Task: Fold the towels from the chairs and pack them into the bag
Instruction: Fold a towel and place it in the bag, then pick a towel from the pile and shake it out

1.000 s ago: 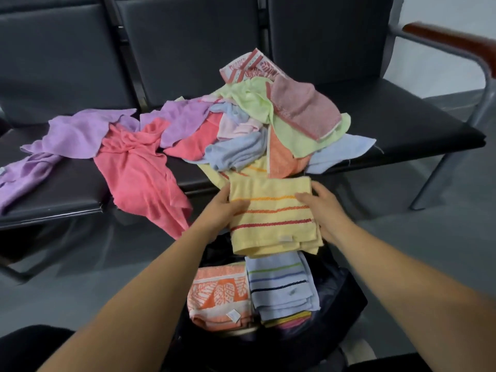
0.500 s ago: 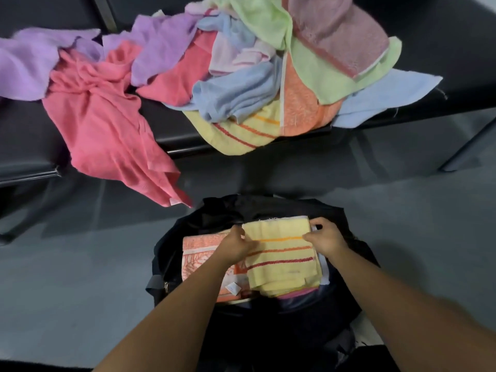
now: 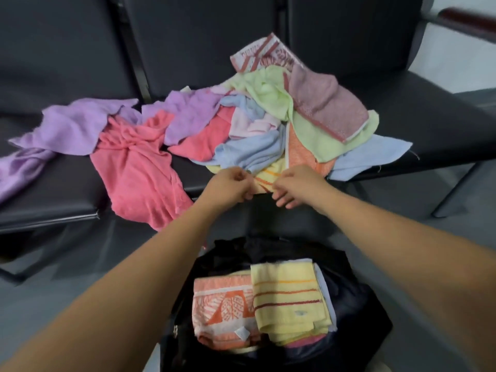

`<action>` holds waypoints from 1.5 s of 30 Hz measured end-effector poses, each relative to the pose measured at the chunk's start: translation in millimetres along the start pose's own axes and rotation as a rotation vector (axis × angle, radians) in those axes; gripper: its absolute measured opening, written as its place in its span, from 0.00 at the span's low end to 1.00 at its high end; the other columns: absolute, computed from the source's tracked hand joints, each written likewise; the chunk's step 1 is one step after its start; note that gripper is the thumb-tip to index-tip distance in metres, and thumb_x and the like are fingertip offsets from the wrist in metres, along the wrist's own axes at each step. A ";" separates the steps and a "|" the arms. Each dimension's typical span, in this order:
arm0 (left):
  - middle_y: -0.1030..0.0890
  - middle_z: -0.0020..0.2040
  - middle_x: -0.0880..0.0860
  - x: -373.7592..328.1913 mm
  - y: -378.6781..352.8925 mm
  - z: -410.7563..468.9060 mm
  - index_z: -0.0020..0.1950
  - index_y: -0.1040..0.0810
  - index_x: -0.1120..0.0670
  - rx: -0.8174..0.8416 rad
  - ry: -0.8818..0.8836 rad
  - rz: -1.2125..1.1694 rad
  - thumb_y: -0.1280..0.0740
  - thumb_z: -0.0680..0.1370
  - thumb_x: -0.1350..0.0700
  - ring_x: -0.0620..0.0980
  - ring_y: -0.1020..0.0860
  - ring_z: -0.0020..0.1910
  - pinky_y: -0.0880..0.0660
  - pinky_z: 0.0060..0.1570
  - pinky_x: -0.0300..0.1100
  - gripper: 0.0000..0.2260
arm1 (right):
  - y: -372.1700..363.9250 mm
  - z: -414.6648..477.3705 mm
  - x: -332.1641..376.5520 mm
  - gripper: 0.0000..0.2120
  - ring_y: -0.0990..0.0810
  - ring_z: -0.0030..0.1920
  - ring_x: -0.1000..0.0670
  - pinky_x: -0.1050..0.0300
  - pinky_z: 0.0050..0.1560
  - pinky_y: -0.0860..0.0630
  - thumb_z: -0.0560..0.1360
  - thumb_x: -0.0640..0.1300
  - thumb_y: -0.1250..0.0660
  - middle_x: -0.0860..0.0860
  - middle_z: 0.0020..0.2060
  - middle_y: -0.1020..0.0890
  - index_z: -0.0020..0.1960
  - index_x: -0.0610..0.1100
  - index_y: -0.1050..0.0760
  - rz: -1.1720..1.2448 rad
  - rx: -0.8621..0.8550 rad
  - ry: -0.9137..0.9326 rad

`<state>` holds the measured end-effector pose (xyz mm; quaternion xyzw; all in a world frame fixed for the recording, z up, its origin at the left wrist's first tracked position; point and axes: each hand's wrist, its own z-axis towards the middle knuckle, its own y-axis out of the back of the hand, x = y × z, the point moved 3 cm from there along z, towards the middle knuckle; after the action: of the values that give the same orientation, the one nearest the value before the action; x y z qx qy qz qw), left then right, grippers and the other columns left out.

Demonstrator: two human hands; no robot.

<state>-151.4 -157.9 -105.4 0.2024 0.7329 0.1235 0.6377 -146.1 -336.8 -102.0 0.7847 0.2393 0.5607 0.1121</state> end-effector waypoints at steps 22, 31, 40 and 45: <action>0.17 0.51 0.58 15.1 96.4 127.2 0.57 0.20 0.58 -0.476 0.053 0.383 0.31 0.80 0.53 0.59 0.20 0.53 0.29 0.47 0.43 0.10 | 21.7 141.7 74.3 0.13 0.21 0.55 0.42 0.54 0.57 0.25 0.78 0.49 0.30 0.44 0.61 0.25 0.62 0.49 0.20 -0.387 -0.346 0.357; 0.20 0.34 0.44 -66.4 132.7 76.7 0.40 0.23 0.52 -0.505 -0.263 0.269 0.29 0.79 0.55 0.43 0.23 0.38 0.30 0.39 0.35 0.09 | 56.8 107.7 94.7 0.03 0.20 0.45 0.45 0.55 0.43 0.27 0.76 0.43 0.27 0.44 0.50 0.16 0.49 0.47 0.16 -0.318 -0.529 0.363; 0.19 0.36 0.50 -171.5 141.1 -27.6 0.43 0.23 0.55 -0.102 -0.588 0.001 0.32 0.81 0.61 0.47 0.26 0.36 0.28 0.40 0.40 0.07 | 33.1 -8.9 173.9 0.15 0.24 0.53 0.61 0.76 0.52 0.29 0.76 0.33 0.30 0.57 0.57 0.22 0.59 0.48 0.19 -0.135 -0.084 0.757; 0.21 0.34 0.46 -185.5 161.7 -69.0 0.48 0.23 0.58 -0.163 -0.559 0.006 0.29 0.80 0.55 0.43 0.27 0.34 0.30 0.38 0.37 0.07 | 53.1 -65.4 203.5 0.04 0.25 0.39 0.54 0.54 0.45 0.28 0.76 0.37 0.28 0.48 0.36 0.21 0.45 0.35 0.18 -0.045 -0.147 0.777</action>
<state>-177.3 -93.3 140.6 0.1788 0.5160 0.1232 0.8286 -141.7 -286.5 112.4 0.4985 0.2403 0.8289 0.0811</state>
